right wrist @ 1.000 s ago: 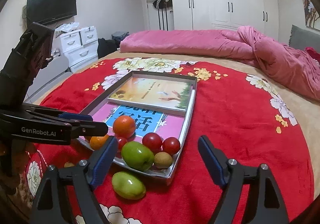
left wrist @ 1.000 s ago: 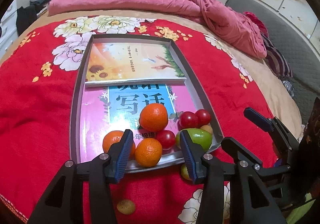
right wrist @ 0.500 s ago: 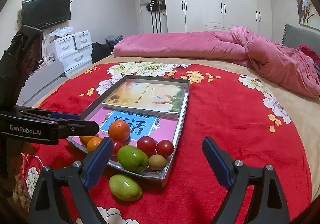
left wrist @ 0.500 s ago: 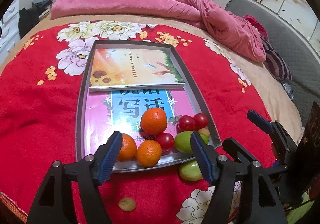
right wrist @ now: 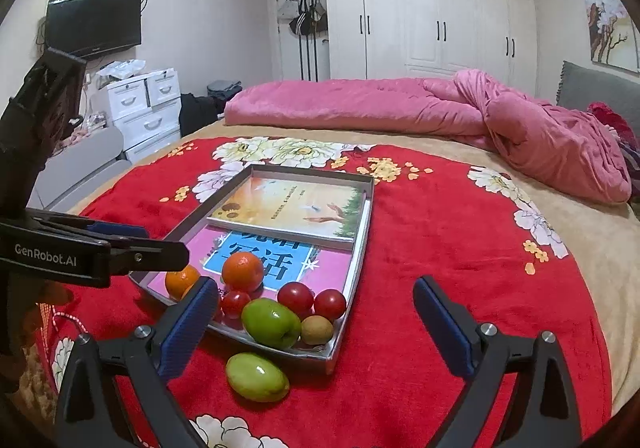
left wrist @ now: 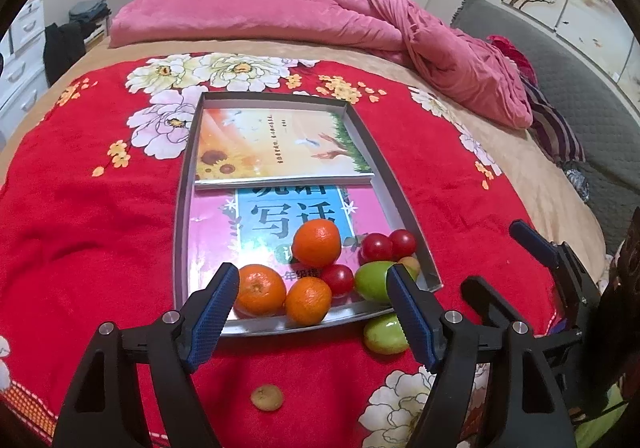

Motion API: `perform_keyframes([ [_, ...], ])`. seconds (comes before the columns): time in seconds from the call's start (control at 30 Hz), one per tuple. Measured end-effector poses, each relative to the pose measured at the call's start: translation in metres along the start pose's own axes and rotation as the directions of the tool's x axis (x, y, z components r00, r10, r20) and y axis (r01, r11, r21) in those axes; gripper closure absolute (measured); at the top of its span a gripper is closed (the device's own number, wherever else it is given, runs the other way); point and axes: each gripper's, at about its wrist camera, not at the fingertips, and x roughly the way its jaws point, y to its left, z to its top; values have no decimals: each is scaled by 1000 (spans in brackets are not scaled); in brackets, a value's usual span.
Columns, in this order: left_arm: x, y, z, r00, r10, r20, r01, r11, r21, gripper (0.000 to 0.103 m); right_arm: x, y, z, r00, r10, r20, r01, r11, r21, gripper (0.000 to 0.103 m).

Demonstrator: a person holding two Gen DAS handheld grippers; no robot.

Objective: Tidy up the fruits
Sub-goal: 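Withdraw both open tools from the tray toward the remaining fruit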

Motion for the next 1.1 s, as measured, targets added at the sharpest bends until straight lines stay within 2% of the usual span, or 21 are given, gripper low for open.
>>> perform_keyframes([
  [0.37, -12, 9, -7, 1000, 24, 10, -24, 1000, -1, 26, -12, -5, 1, 999, -22, 24, 21, 999, 37, 4],
  [1.1, -22, 15, -23, 999, 36, -2, -36, 999, 1, 26, -16, 3, -8, 1000, -2, -22, 3, 998, 58, 4],
])
